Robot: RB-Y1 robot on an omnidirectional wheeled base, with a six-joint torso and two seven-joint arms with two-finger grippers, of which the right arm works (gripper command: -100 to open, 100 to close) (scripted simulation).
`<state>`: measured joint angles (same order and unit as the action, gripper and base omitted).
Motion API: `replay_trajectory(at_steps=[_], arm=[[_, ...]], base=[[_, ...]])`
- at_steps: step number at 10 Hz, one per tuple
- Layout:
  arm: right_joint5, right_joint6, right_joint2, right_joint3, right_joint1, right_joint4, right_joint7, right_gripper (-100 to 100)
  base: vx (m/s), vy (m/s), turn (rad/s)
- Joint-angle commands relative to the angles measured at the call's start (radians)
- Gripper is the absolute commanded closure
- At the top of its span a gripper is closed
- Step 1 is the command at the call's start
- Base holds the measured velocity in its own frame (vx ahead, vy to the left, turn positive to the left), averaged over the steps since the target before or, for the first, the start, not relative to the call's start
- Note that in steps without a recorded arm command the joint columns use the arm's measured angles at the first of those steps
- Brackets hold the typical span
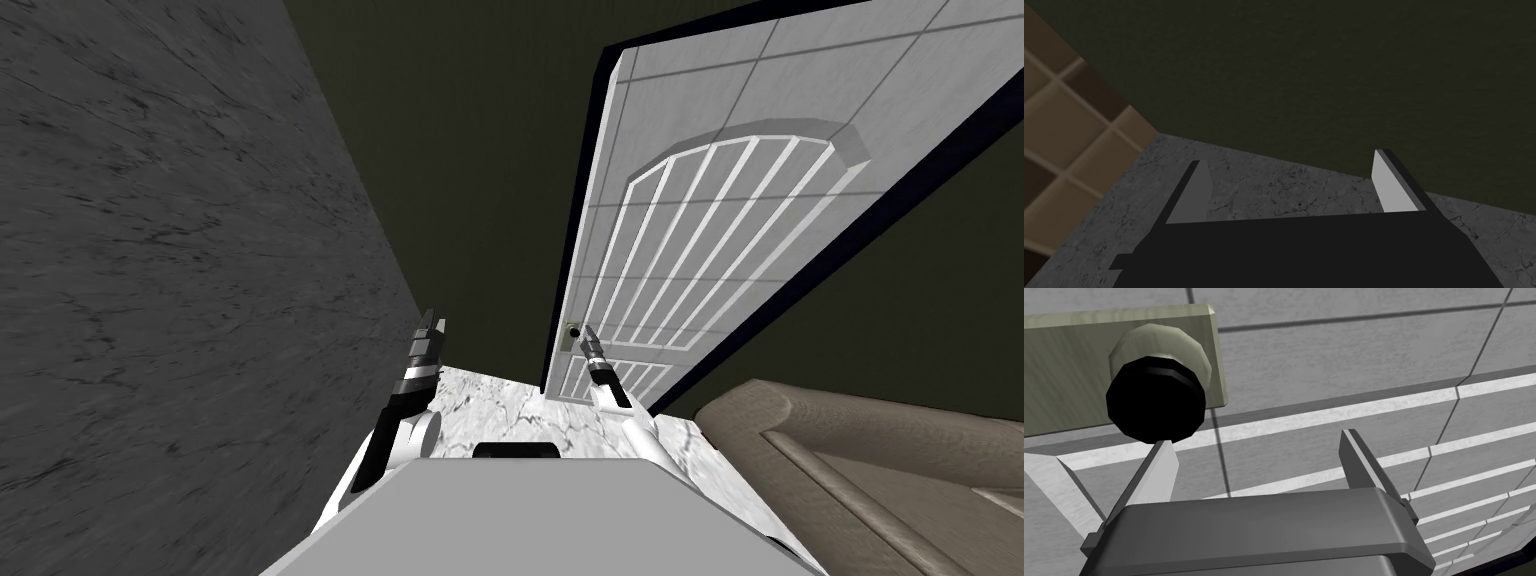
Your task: Pull the door open
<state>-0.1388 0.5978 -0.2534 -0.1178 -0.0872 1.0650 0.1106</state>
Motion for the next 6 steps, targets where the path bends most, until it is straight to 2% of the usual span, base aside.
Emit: replay_trajectory(at_steps=[1,2,3,5,6], arm=[[-0.05,-0.006,0.008,0.007,-0.009,-0.005,0.04,-100],[-0.079,-0.01,0.016,0.013,-0.017,-0.009,0.071,-100],[-0.094,-0.01,0.016,0.013,-0.017,-0.009,0.074,-100],[-0.16,-0.02,0.031,0.025,-0.034,-0.017,0.138,-100],[-0.179,-0.02,0.031,0.025,-0.034,-0.017,0.143,-100]], base=[[-0.059,-0.032,0.059],[-0.086,-0.034,0.134],[-0.068,-0.035,0.053],[-0.075,-0.048,0.102],[-0.073,-0.037,0.05]])
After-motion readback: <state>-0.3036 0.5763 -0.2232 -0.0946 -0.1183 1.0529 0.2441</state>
